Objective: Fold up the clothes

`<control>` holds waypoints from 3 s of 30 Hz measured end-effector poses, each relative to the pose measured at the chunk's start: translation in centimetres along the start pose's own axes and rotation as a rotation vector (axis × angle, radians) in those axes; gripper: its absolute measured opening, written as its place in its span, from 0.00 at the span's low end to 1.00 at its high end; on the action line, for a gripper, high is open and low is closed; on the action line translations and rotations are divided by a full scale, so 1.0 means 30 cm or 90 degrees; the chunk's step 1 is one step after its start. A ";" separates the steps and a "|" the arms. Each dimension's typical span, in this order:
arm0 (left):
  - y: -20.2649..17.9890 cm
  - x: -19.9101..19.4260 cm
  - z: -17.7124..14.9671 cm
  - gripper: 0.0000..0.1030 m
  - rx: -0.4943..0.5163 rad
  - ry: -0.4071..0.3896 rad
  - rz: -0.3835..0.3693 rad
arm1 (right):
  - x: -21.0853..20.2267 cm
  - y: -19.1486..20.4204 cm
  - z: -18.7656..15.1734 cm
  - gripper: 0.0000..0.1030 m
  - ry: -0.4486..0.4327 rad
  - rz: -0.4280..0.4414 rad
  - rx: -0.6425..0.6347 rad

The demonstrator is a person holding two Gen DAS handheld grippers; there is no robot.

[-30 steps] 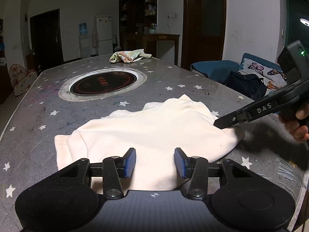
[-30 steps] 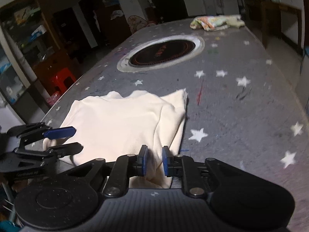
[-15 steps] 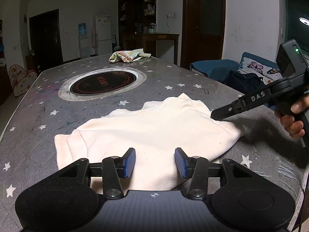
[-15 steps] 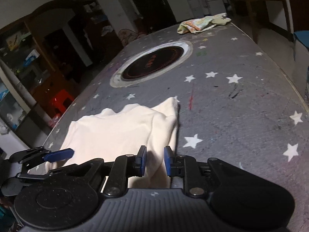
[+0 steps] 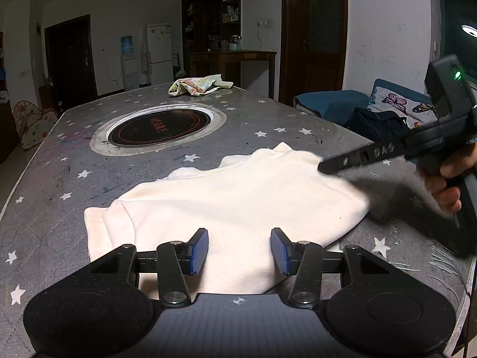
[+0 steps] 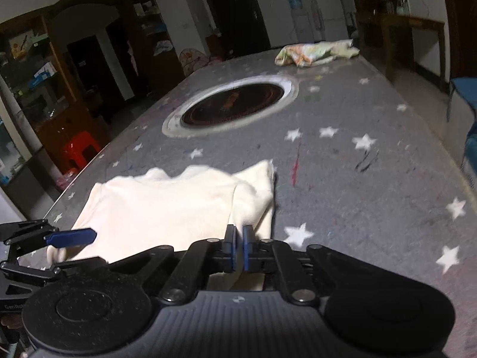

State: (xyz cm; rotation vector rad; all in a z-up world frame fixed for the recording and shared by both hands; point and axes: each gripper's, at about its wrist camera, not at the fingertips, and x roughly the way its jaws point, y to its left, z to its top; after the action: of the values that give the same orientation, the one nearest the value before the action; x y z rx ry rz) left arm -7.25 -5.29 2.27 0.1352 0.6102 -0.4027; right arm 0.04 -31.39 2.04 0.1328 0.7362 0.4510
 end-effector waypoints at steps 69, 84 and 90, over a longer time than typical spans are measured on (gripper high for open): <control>0.312 0.198 0.122 0.54 -0.149 0.032 0.011 | 0.258 0.164 0.146 0.06 0.061 0.020 -0.199; 0.314 0.137 0.119 0.57 -0.166 0.022 0.052 | 0.319 0.287 0.150 0.22 0.060 0.035 -0.231; 0.317 0.093 0.101 0.64 -0.176 0.022 0.064 | 0.255 0.337 0.142 0.25 0.053 0.044 -0.256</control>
State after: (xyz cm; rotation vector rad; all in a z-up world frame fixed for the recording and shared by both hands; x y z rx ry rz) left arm 0.28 1.77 3.16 -0.0913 0.6838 -0.2169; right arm 4.35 -18.80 3.21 -0.2403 0.7101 0.6642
